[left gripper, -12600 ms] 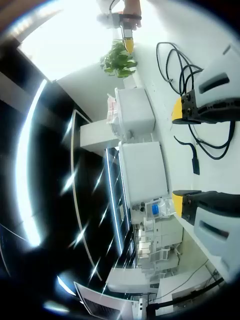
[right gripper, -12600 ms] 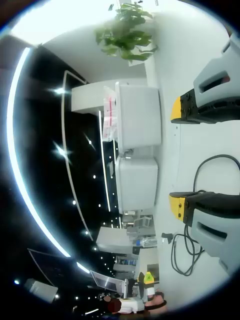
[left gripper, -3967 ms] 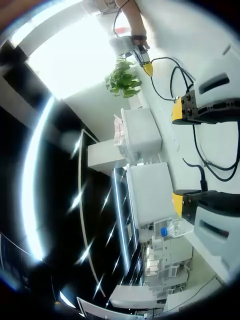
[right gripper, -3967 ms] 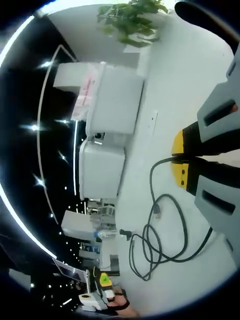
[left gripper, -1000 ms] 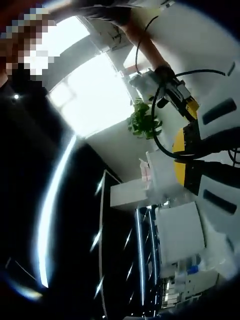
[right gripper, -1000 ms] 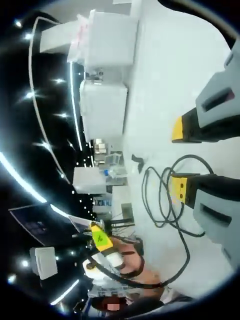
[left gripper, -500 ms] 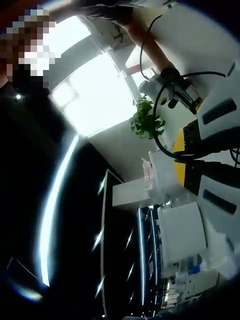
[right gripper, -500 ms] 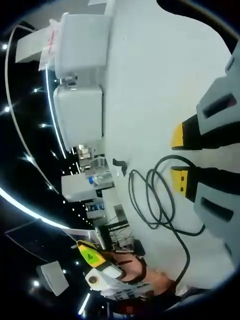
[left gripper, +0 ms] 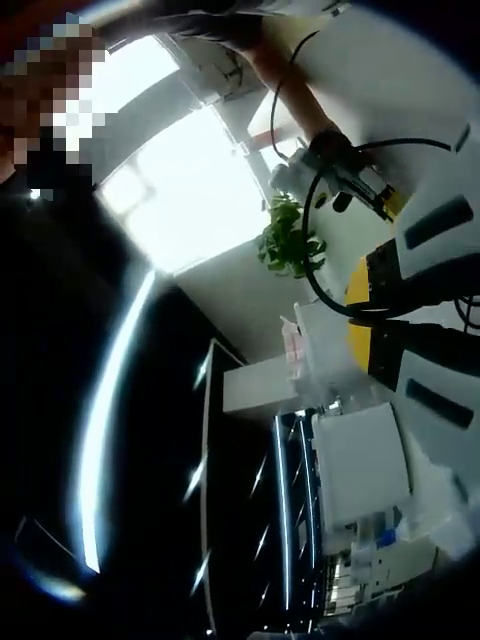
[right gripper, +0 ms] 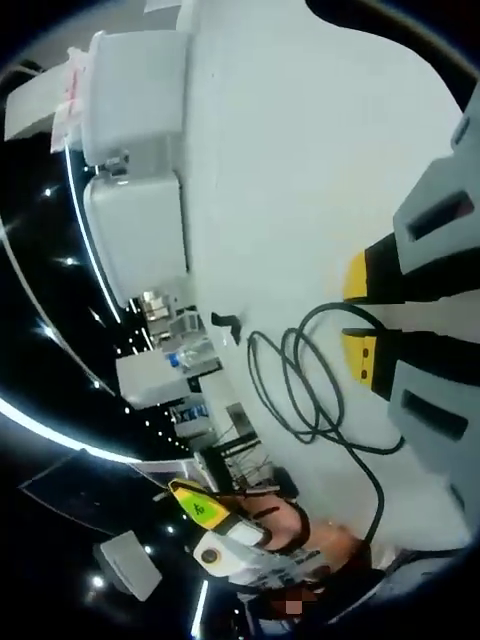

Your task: Coil the Type-C to USB data cable on the desktop and secure it with Velcro straps.

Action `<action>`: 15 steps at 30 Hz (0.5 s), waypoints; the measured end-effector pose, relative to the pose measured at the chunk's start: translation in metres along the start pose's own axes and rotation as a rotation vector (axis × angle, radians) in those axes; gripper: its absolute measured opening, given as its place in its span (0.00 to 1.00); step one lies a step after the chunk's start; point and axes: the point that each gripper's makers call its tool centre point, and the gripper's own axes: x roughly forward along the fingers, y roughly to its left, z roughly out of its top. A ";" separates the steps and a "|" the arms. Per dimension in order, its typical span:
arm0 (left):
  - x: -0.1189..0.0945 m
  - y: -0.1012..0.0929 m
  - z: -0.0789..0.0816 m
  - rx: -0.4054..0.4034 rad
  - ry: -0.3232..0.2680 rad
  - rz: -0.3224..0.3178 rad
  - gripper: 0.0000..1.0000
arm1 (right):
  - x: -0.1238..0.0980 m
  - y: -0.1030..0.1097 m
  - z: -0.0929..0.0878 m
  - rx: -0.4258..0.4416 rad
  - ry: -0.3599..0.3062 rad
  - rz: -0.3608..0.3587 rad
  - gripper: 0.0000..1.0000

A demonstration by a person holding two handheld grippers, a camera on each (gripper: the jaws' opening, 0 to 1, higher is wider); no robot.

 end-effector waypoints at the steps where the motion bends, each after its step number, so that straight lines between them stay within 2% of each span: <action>1: -0.001 0.000 0.000 -0.005 0.000 0.000 0.04 | 0.000 0.001 -0.001 0.014 0.000 0.007 0.09; 3: -0.001 0.001 -0.001 -0.012 0.000 0.002 0.04 | 0.000 0.006 -0.003 0.061 0.007 0.034 0.09; 7: -0.001 0.000 -0.002 -0.011 0.003 -0.001 0.04 | 0.000 0.009 -0.005 0.084 0.013 0.051 0.08; 11: -0.001 -0.003 -0.003 0.003 0.009 -0.005 0.04 | 0.000 0.010 -0.003 0.040 0.000 0.057 0.05; 15: -0.002 -0.003 -0.009 0.005 0.022 -0.006 0.04 | -0.005 0.004 0.013 -0.018 -0.055 0.038 0.02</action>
